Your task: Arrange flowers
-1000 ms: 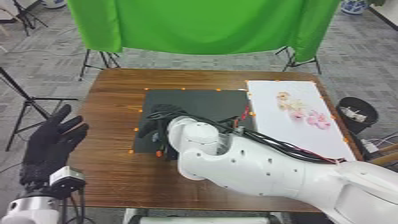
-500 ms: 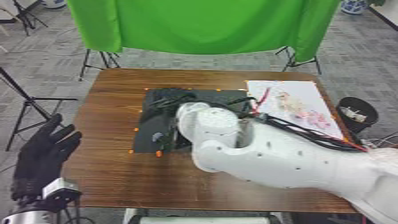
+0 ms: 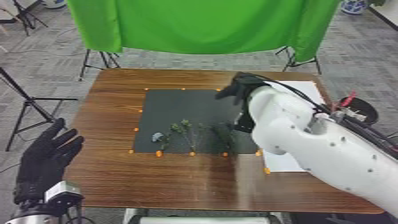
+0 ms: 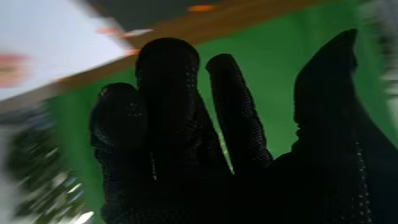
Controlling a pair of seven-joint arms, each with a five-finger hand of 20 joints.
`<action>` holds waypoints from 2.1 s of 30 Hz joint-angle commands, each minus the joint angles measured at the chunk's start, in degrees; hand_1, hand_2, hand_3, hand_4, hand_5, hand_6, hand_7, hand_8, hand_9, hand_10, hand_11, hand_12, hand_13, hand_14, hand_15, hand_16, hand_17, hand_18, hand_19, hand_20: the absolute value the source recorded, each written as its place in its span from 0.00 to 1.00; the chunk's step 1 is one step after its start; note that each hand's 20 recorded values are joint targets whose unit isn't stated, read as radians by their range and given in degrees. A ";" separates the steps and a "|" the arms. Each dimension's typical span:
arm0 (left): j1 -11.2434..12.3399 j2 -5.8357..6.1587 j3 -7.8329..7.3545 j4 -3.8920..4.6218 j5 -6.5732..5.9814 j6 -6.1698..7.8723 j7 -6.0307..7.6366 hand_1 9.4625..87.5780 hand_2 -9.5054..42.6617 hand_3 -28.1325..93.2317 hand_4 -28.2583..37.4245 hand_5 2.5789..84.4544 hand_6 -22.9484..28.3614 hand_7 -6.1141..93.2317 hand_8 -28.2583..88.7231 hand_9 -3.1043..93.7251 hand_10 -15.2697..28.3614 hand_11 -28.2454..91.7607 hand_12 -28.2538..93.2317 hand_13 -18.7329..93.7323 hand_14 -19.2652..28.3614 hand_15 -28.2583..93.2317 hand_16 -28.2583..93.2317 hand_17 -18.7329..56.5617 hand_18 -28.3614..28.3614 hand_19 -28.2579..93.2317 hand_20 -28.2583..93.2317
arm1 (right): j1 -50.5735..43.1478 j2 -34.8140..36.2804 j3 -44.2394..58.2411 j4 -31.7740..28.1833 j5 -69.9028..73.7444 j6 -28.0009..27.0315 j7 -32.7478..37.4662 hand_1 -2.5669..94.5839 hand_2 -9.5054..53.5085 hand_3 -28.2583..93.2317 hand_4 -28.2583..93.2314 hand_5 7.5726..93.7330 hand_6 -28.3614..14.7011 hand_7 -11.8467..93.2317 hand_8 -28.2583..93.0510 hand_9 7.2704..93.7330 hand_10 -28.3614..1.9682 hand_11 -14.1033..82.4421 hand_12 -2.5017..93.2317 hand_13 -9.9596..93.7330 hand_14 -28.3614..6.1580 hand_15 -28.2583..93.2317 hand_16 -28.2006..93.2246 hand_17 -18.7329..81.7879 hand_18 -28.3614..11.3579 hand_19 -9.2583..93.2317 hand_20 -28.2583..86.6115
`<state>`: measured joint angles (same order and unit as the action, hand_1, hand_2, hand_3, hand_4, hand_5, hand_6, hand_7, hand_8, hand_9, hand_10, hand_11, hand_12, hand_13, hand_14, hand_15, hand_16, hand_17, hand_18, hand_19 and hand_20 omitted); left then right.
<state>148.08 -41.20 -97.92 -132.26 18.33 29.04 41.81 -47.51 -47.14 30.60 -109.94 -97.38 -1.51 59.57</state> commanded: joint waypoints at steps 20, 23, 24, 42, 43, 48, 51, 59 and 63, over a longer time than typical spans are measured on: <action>-2.60 -0.87 1.91 -0.08 1.75 -0.38 -3.60 0.27 0.32 0.77 0.11 0.42 0.63 0.17 0.17 0.37 0.79 0.48 0.32 0.36 0.95 0.69 0.13 0.14 0.92 0.63 0.29 | -7.41 11.93 10.12 4.94 2.33 -3.23 8.99 0.31 0.23 0.81 0.07 0.53 0.50 0.23 0.16 0.71 0.20 0.35 0.19 0.84 0.52 0.83 0.34 0.80 0.36 1.00 0.44; -2.67 -1.11 1.95 -0.07 1.95 -0.44 -3.83 0.27 0.32 0.77 0.11 0.42 0.63 0.17 0.17 0.37 0.79 0.48 0.32 0.36 0.95 0.69 0.13 0.14 0.92 0.63 0.29 | -6.52 11.98 9.63 6.30 3.67 -3.51 8.94 0.31 0.23 0.81 0.07 0.52 0.51 0.23 0.16 0.71 0.21 0.35 0.19 0.85 0.52 0.83 0.34 0.80 0.36 1.00 0.45; -2.67 -0.62 2.11 -0.02 1.61 -0.32 -3.25 0.27 0.32 0.77 0.11 0.42 0.63 0.17 0.17 0.37 0.79 0.48 0.32 0.36 0.95 0.69 0.13 0.14 0.92 0.63 0.29 | -6.28 12.00 9.55 6.61 4.00 -3.69 8.74 0.31 0.23 0.81 0.07 0.51 0.51 0.23 0.16 0.70 0.21 0.35 0.19 0.85 0.52 0.83 0.34 0.80 0.36 1.00 0.45; -3.65 0.23 2.44 0.44 1.40 -0.80 -3.60 0.27 0.32 0.77 0.11 0.42 0.64 0.17 0.17 0.37 0.80 0.48 0.32 0.36 0.95 0.69 0.12 0.14 0.92 0.63 0.29 | -4.99 10.52 7.53 9.34 9.26 -6.64 8.24 0.30 0.25 0.82 0.07 0.50 0.58 0.23 0.16 0.73 0.26 0.36 0.19 0.85 0.51 0.82 0.35 0.79 0.35 1.00 0.46; -3.78 -0.05 2.44 0.41 1.65 -0.80 -3.88 0.27 0.32 0.77 0.11 0.42 0.64 0.17 0.17 0.37 0.80 0.48 0.32 0.36 0.95 0.69 0.12 0.14 0.92 0.63 0.29 | -5.03 10.46 7.25 9.15 9.19 -6.53 8.04 0.30 0.25 0.82 0.07 0.50 0.58 0.23 0.16 0.73 0.27 0.37 0.19 0.85 0.51 0.83 0.35 0.79 0.35 1.00 0.46; -3.86 0.20 2.57 0.40 1.53 -0.74 -3.72 0.27 0.32 0.77 0.11 0.42 0.64 0.17 0.17 0.37 0.79 0.48 0.32 0.36 0.95 0.69 0.12 0.14 0.92 0.63 0.29 | -5.55 9.66 7.05 8.34 9.25 -8.63 8.45 0.30 0.24 0.82 0.07 0.52 0.58 0.23 0.16 0.74 0.29 0.37 0.19 0.85 0.51 0.82 0.35 0.79 0.35 1.00 0.46; -4.15 0.20 2.85 0.45 1.47 -0.72 -3.65 0.27 0.32 0.77 0.11 0.42 0.64 0.17 0.17 0.37 0.79 0.48 0.32 0.36 0.95 0.69 0.12 0.14 0.92 0.63 0.29 | -4.90 9.67 5.70 8.45 8.58 -9.06 9.18 0.31 0.24 0.82 0.07 0.54 0.58 0.24 0.16 0.74 0.28 0.37 0.19 0.85 0.52 0.82 0.35 0.79 0.35 1.00 0.46; -4.26 -1.87 2.26 0.40 3.43 -1.45 -5.96 0.27 0.32 0.77 0.11 0.42 0.64 0.17 0.17 0.37 0.79 0.48 0.32 0.36 0.95 0.69 0.12 0.14 0.92 0.63 0.29 | -4.98 10.40 4.34 9.61 9.91 -10.00 10.42 0.35 0.20 0.82 0.07 0.54 0.56 0.23 0.16 0.73 0.22 0.33 0.18 0.86 0.54 0.80 0.34 0.81 0.40 1.00 0.41; -4.33 -2.75 2.06 0.33 4.19 -1.73 -6.68 0.27 0.32 0.77 0.11 0.42 0.64 0.17 0.17 0.37 0.80 0.48 0.31 0.36 0.95 0.69 0.12 0.14 0.92 0.63 0.29 | -5.20 10.43 3.31 10.01 8.65 -9.21 10.27 0.38 0.18 0.82 0.07 0.55 0.56 0.24 0.16 0.73 0.22 0.32 0.18 0.86 0.55 0.79 0.34 0.81 0.41 1.00 0.39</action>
<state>143.71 -42.01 -95.38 -131.87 21.01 28.30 36.89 -51.57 -37.09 35.04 -100.92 -88.05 -10.75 69.01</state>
